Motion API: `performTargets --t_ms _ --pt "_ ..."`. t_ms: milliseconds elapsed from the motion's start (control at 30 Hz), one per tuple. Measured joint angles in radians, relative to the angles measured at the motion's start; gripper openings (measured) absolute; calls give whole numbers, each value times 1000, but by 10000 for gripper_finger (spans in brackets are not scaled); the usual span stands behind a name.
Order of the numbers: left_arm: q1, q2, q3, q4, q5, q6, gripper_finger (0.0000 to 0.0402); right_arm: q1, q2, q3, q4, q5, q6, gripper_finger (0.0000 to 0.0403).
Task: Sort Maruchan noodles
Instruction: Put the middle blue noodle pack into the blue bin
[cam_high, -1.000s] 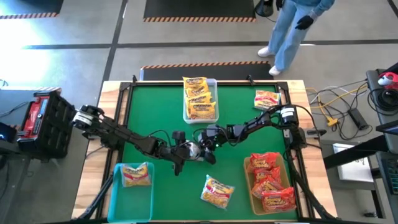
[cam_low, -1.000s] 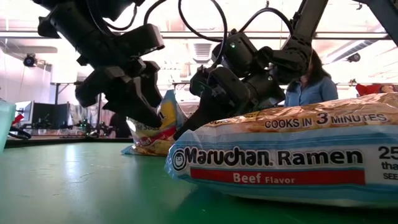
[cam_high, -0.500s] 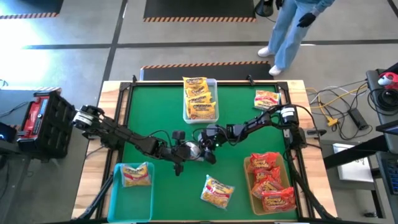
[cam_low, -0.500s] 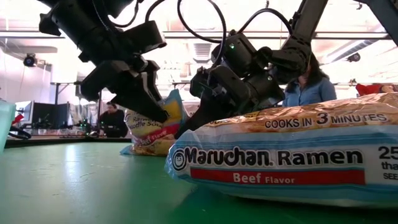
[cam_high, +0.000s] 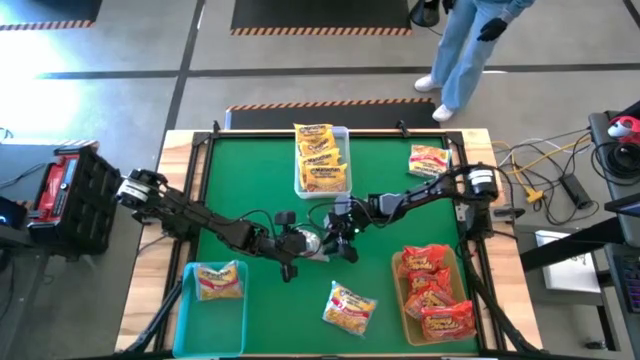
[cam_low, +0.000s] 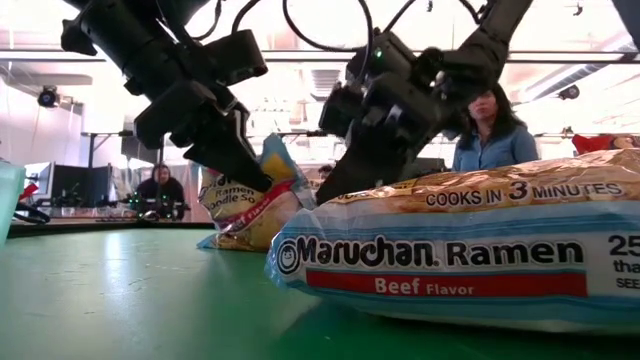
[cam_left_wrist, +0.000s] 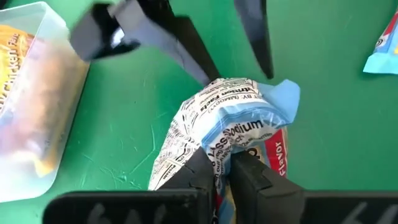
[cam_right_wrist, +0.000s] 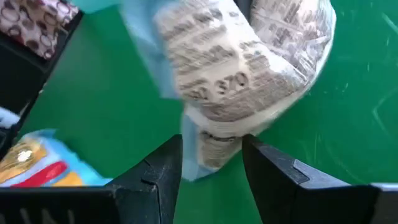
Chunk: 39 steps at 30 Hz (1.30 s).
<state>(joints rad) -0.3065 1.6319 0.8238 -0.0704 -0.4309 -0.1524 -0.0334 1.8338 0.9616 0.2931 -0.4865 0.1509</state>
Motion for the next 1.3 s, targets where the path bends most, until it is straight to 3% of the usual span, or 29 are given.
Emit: performTargets --t_ms 333,733,933,1100,1300 --pt "-16 -59 72 -53 4 -67 2 -6 -89 -43 -125 2 -52 154" --pt "-124 -77 415 -604 95 -276 1 -19 -129 -121 -160 7 -75 152" --pt "-226 -79 605 -858 117 -489 1 -19 -120 -136 -158 7 -96 152" --pt "-343 -80 686 -1194 141 -805 1 -19 -119 -140 -154 6 -119 152" --pt "-539 -82 685 -1267 221 -1164 1 -19 -119 -140 -152 5 -133 152"
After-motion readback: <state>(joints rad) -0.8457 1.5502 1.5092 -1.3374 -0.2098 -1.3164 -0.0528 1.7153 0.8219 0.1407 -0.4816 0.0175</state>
